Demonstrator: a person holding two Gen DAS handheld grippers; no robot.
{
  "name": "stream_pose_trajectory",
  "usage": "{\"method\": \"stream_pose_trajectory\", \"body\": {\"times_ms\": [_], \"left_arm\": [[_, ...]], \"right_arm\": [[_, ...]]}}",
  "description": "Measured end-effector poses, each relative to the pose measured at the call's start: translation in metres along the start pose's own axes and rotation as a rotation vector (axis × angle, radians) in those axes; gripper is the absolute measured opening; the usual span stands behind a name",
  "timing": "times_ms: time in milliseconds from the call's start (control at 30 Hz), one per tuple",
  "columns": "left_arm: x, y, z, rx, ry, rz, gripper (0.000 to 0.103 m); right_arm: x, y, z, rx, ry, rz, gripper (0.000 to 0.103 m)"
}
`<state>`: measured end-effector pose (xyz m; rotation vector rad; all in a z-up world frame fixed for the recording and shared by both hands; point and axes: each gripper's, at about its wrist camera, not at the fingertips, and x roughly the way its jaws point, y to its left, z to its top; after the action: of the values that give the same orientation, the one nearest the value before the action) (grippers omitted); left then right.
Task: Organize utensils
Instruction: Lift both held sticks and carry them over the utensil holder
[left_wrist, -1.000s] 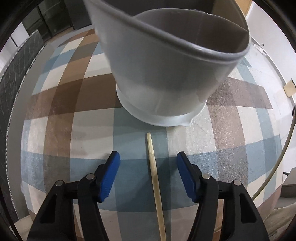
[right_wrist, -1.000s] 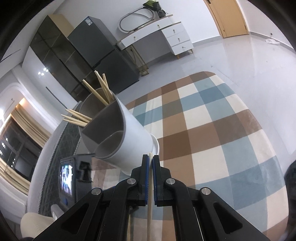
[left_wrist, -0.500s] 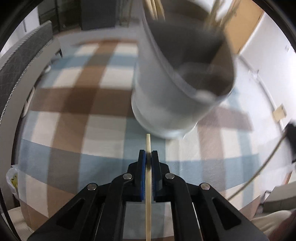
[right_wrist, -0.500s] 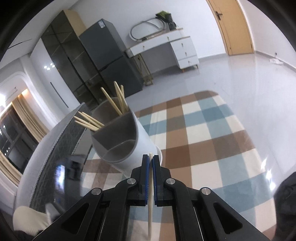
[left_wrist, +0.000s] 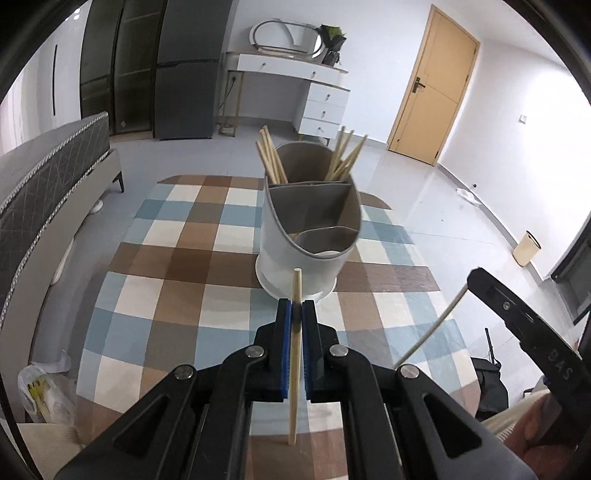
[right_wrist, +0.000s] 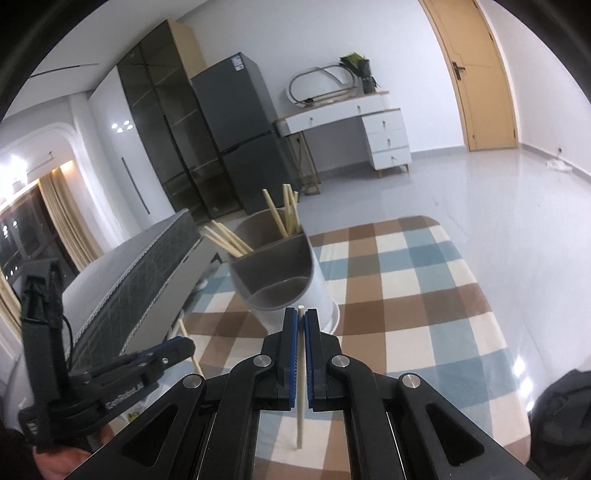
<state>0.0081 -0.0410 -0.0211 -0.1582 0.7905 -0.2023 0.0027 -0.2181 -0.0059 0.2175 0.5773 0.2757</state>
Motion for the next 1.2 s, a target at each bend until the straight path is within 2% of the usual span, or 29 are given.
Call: {"method": "stream_pose_trajectory", "body": {"times_ms": [133,333,633,933,1200], "left_arm": [[-0.012,-0.006,0.003,0.025,-0.019,-0.015,0.001],[-0.021,-0.012,0.007,0.062,-0.038,-0.021,0.001],[-0.038,-0.015,0.028,0.061,-0.052,-0.029,0.001],[-0.054,-0.014,0.068,0.019,-0.086,-0.073,0.001],[-0.061,-0.011,0.108,-0.002,-0.163,-0.118,0.001]], "right_arm": [[-0.013,0.003,-0.001,-0.019,-0.039,-0.008,0.003],[-0.017,0.002,-0.002,-0.016,-0.043,-0.02,0.003],[-0.022,0.002,0.008,0.001,-0.072,-0.014,0.003],[-0.028,0.019,0.043,-0.06,-0.128,0.012,0.003],[-0.025,0.026,0.099,-0.104,-0.178,0.033,0.003]]}}
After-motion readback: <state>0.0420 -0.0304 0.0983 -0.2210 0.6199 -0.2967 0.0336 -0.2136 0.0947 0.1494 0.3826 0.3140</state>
